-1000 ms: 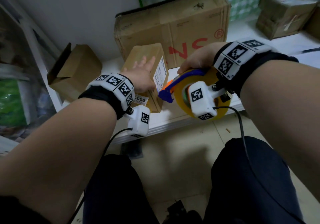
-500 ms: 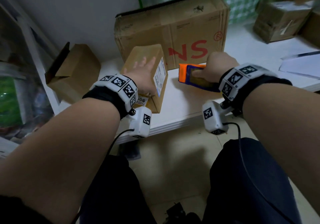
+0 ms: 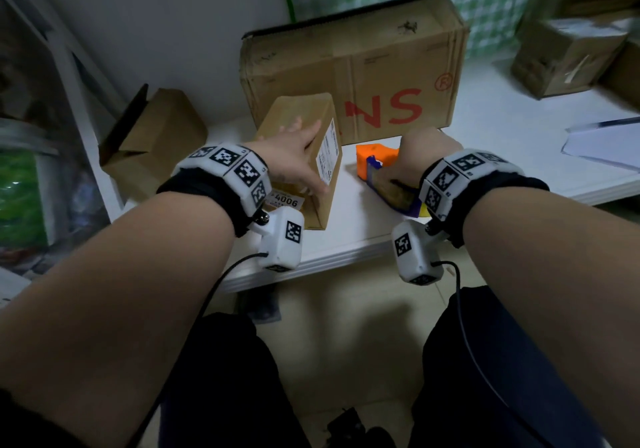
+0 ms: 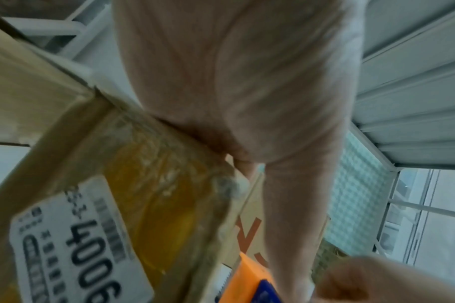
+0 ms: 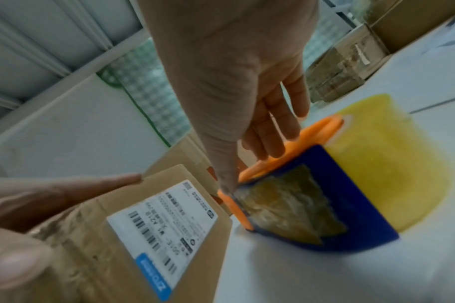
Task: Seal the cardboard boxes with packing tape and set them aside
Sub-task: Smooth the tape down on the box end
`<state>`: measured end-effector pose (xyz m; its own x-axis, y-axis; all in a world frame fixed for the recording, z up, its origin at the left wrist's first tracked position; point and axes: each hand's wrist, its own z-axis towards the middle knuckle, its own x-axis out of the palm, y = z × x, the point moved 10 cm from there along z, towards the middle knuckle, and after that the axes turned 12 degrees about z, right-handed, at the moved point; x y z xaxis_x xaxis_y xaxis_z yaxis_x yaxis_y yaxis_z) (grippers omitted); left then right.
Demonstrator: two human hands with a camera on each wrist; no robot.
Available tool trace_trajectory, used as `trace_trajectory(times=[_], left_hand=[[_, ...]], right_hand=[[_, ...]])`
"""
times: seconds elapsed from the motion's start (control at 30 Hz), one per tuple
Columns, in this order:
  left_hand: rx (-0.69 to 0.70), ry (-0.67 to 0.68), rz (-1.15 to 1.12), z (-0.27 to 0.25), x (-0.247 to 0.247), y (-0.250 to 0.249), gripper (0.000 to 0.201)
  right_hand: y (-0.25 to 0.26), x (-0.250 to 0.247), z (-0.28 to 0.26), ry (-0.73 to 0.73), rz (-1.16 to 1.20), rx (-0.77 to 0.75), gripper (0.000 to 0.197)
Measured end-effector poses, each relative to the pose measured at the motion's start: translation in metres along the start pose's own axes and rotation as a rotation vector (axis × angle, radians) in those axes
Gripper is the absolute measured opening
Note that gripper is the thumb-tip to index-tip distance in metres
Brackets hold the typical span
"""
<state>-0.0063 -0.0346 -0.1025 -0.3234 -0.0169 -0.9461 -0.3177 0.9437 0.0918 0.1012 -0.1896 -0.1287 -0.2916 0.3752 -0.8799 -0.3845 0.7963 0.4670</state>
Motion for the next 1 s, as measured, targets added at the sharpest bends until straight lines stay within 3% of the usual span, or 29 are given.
trace_trajectory(times=[0.07,0.2,0.33,0.53,0.67,1.0], left_hand=[[0.052,-0.036,-0.043,-0.009,-0.007,0.005,0.115],[0.100,-0.147,-0.086,-0.030,-0.014,0.023,0.104],[0.126,-0.270,-0.024,-0.044,-0.013,0.031,0.094],[0.124,-0.428,0.021,-0.044,-0.007,0.031,0.073],[0.157,-0.432,0.009,-0.042,0.000,0.029,0.062],[0.194,-0.419,0.014,-0.041,0.002,0.028,0.060]], right_hand=[[0.016,-0.015,-0.001,-0.079,0.034,-0.076,0.036],[0.069,-0.027,-0.015,-0.165,0.175,-0.371,0.031],[0.109,-0.009,-0.027,-0.078,0.148,-0.541,0.037],[0.120,0.004,-0.027,-0.046,0.064,-0.541,0.041],[0.123,0.007,-0.026,-0.048,0.020,-0.531,0.046],[0.129,0.012,-0.025,-0.027,-0.110,-0.549,0.062]])
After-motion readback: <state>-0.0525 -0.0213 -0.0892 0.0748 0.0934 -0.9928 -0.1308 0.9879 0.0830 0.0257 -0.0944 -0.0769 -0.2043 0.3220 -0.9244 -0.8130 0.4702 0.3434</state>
